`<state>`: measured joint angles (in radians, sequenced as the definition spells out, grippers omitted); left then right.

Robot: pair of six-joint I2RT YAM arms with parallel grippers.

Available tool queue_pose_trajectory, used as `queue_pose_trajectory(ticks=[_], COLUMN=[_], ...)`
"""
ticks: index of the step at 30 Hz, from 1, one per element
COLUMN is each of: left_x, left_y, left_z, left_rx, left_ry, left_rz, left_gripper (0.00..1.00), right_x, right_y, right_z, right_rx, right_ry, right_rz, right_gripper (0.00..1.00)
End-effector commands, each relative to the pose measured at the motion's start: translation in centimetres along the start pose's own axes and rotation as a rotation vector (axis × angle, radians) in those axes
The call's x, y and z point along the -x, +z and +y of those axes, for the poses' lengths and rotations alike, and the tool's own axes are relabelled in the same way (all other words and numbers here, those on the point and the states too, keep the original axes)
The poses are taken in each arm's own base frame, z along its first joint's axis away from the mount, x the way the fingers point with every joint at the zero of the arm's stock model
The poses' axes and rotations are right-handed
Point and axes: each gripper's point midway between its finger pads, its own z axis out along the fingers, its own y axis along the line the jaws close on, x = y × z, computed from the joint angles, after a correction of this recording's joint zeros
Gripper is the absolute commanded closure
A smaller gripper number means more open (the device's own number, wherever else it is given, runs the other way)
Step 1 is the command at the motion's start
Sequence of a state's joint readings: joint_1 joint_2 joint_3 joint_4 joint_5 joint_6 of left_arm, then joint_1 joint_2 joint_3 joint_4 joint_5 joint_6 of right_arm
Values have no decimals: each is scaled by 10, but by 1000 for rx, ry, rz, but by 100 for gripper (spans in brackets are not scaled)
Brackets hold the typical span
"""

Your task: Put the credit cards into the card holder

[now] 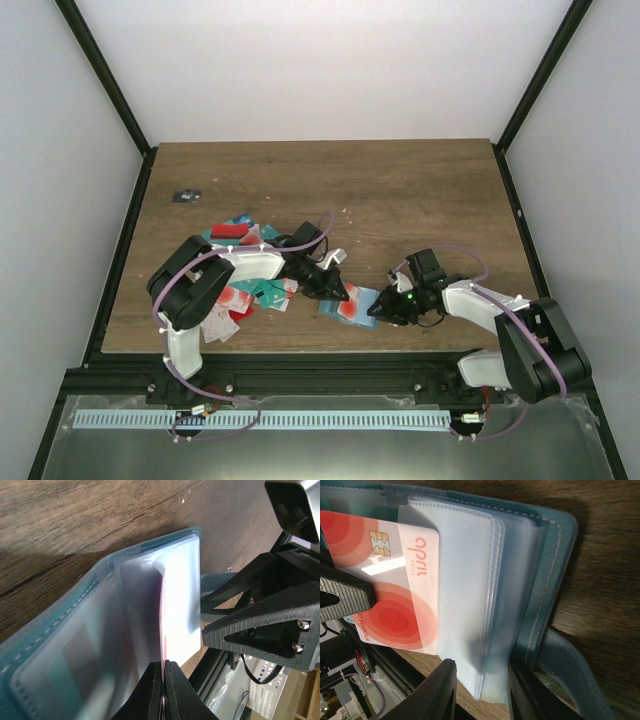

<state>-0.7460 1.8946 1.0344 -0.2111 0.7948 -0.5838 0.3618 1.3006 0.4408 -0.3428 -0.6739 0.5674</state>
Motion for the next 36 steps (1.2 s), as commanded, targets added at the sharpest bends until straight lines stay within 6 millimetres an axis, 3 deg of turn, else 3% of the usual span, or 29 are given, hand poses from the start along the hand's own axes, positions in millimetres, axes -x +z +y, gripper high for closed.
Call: queue_pose_trajectory(ticks=[1,28,36], left_x=[9,-7,-7], left_y=[5,39,23], left_z=[-7,-10,-15], left_rx=[-25,-15,66], left_ry=[16,-46,-37], left_rz=[-18,4,-7], left_gripper=[96,95,77], right_x=[-1,4,7], right_y=[4,2,-4], right_z=[-8,-7,1], right_rx=[-25,-22,8], right_ry=[-3,25,32], right_rz=[4,-26,-58], right_gripper=[69,70,69])
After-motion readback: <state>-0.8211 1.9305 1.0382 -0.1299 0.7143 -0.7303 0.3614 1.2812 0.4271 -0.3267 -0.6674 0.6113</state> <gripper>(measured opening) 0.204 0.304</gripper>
